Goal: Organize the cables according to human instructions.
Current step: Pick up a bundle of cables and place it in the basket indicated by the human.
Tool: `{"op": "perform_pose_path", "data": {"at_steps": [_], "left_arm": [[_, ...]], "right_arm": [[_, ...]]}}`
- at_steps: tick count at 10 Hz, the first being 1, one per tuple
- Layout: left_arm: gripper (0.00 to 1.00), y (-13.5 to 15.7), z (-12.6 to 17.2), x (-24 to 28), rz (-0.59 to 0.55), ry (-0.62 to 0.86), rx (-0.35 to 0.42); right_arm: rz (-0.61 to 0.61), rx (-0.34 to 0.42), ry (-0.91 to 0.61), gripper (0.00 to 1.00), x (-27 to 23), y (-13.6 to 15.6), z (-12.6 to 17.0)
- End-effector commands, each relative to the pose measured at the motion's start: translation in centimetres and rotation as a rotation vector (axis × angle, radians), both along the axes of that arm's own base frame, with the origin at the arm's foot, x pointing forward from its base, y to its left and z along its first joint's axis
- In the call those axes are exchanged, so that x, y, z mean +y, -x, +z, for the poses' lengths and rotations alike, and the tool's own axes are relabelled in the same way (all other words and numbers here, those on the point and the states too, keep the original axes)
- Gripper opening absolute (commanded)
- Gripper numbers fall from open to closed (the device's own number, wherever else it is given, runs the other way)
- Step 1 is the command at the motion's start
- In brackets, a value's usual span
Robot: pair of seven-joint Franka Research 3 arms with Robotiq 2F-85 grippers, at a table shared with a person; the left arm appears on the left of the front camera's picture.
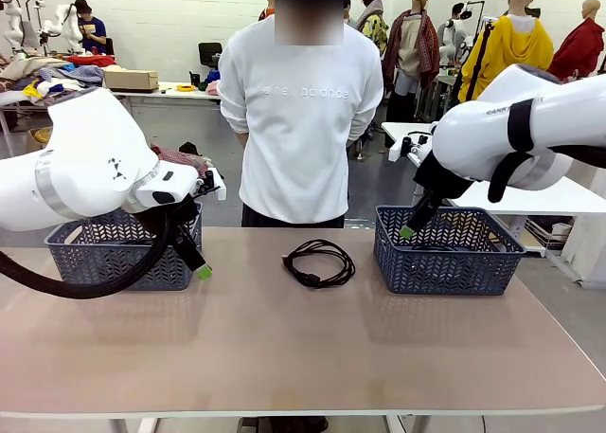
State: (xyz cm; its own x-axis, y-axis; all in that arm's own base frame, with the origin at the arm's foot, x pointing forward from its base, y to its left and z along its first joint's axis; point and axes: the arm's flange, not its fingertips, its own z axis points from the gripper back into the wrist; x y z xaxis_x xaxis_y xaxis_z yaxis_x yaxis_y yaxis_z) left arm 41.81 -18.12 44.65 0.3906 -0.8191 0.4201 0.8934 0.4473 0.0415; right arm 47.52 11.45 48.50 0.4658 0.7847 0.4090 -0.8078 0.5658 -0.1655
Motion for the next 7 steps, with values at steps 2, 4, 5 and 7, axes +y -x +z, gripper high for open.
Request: {"op": "perform_pose_path", "data": {"at_steps": [2,4,5,7], "left_arm": [[1.00,-0.04,0.12,0.16,0.005,0.000,-0.003],[1.00,-0.04,0.12,0.16,0.005,0.000,-0.003],[1.00,-0.04,0.12,0.16,0.005,0.000,-0.003],[1.00,-0.04,0.12,0.16,0.005,0.000,-0.003]], "right_arm": [[0.028,-0.007,-0.070,1.00,-0.61,1.63,-0.36],[0.041,-0.004,-0.098,1.00,-0.94,2.16,-0.45],[0.048,-0.003,-0.100,1.00,-1.00,2.27,-0.42],[0.003,0.001,-0.049,1.00,-0.20,1.44,-0.04]]}}
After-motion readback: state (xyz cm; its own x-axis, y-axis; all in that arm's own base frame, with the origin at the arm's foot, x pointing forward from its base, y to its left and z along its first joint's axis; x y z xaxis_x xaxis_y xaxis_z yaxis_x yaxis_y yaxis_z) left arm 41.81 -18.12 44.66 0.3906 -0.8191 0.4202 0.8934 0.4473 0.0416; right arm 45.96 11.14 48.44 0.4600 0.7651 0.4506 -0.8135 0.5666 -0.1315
